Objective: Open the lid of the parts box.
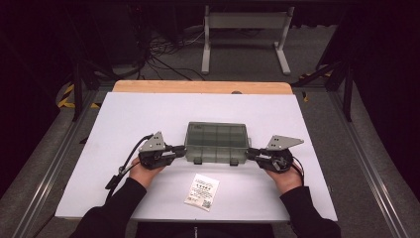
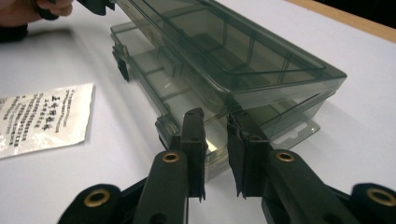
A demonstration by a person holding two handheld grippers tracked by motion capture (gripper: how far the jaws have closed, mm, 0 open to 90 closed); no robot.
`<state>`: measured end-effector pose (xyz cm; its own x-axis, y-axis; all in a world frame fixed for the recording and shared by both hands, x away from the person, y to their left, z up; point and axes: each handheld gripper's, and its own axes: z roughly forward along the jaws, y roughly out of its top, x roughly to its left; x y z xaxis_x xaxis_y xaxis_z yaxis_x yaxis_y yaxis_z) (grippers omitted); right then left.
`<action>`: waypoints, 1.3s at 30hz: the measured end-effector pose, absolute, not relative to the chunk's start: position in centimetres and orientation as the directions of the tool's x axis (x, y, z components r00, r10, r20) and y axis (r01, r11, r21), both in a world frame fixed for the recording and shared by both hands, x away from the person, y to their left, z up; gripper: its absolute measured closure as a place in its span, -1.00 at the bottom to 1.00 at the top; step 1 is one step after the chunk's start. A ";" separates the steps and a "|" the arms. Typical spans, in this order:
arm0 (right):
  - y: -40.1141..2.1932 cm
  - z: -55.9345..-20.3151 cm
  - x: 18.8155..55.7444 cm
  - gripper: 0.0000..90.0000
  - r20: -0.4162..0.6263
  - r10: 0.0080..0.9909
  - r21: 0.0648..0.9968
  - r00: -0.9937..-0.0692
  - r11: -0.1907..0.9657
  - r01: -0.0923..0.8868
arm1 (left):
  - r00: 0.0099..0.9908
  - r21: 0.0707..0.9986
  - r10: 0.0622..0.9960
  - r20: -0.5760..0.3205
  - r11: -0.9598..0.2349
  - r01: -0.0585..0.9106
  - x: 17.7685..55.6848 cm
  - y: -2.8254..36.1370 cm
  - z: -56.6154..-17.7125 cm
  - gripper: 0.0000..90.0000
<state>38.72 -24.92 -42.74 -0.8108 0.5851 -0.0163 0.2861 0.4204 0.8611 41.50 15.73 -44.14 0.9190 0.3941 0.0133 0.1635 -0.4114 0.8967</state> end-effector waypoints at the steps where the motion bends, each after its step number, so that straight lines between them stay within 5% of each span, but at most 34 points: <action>1: -24.9 -42.6 38.8 0.70 -0.012 0.588 0.867 -0.809 0.410 0.285 | 0.917 0.900 0.399 0.009 -0.402 0.166 41.5 15.8 -44.1 0.74; 13: -25.2 -42.4 38.8 0.68 -0.004 0.592 0.872 -0.806 0.397 0.287 | 0.914 0.910 0.407 0.005 -0.381 0.165 41.7 15.9 -44.1 0.73; 16: -25.1 -42.4 38.8 0.50 -0.017 0.603 0.860 -0.797 0.416 0.297 | 0.914 0.909 0.405 0.007 -0.384 0.163 41.7 15.9 -44.1 0.72; 19: -24.7 -42.4 39.1 0.01 -0.055 0.634 0.844 -0.771 0.442 0.303 | 0.915 0.909 0.405 -0.002 -0.381 0.170 41.7 15.9 -44.1 0.70; 23: -24.2 -42.1 39.6 -0.18 -0.105 0.664 0.835 -0.741 0.464 0.297 | 0.919 0.908 0.395 0.004 -0.385 0.162 41.6 15.8 -44.1 0.68; 39: -24.0 -40.8 41.1 -0.25 -0.107 0.686 0.849 -0.719 0.439 0.293 | 0.948 0.884 0.316 0.046 -0.455 0.109 40.9 14.4 -44.6 0.30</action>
